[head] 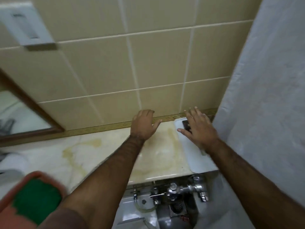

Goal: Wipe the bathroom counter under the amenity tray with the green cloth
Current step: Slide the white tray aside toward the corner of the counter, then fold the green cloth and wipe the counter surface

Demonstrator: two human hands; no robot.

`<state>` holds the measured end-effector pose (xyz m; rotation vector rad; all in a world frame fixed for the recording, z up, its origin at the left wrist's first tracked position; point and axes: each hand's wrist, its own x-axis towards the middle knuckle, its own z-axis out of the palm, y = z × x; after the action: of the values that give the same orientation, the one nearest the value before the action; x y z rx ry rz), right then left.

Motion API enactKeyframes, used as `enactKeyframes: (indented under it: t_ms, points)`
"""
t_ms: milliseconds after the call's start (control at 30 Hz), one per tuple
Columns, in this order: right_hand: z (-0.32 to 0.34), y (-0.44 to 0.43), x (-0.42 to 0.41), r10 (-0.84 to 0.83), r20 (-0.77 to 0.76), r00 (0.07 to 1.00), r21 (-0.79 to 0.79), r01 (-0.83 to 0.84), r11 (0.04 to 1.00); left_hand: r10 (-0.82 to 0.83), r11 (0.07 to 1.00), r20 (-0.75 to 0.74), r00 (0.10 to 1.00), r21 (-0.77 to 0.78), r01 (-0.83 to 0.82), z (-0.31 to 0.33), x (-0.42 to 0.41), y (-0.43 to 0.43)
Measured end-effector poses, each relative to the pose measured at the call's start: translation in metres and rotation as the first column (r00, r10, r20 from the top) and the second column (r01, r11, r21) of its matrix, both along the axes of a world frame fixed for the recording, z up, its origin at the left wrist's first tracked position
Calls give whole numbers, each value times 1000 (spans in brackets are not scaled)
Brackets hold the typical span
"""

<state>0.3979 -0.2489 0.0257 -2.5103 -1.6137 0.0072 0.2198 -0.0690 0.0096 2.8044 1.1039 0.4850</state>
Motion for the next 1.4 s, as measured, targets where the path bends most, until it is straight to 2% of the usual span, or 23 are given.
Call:
enactKeyframes:
  t_ms: [133,300,433,533,633,733,867,967,1067,1167,1233,1333,1400]
  points:
    - [16,60,-84,188,52,981,85,-192,978,135,988,-29,990,81,-132,22,-109,32]
    - [19,126,-202,371,21,928,113,-371,922,301,946,-74,951,147,-288,36,-252,67]
    - [3,153,-296,506,-28,862,102,-501,859,394,919,-173,903,98,-382,28,-351,72]
    - [-17,160,-364,540,-104,835,15,-542,840,416,898,-302,858,-11,-439,8,-409,67]
    - [-39,161,-421,472,-237,849,-151,-512,845,396,860,-387,833,-161,-484,-20,-449,65]
    - [-59,155,-459,453,-256,854,-240,-509,826,251,886,-527,812,-213,-412,-43,-471,63]
    - [-81,145,-489,393,-258,883,-223,-450,865,135,922,-548,825,-236,-308,-61,-481,61]
    - [-83,147,-503,286,-268,920,-221,-348,911,123,938,-577,807,-198,-285,-63,-483,68]
    - [-76,150,-507,171,-350,921,-189,-249,950,145,945,-600,787,-153,-290,-53,-479,76]
    - [-61,148,-506,129,-495,859,-107,-208,972,200,921,-626,754,-141,-362,-37,-477,84]
    - [-50,147,-499,91,-639,763,-31,-143,989,225,884,-617,754,-196,-425,-17,-474,90]
    - [-29,150,-474,67,-755,652,92,4,996,207,813,-529,823,-375,-446,19,-460,104]
    - [-15,152,-445,62,-788,613,165,113,980,216,795,-397,892,-458,-396,42,-440,109]
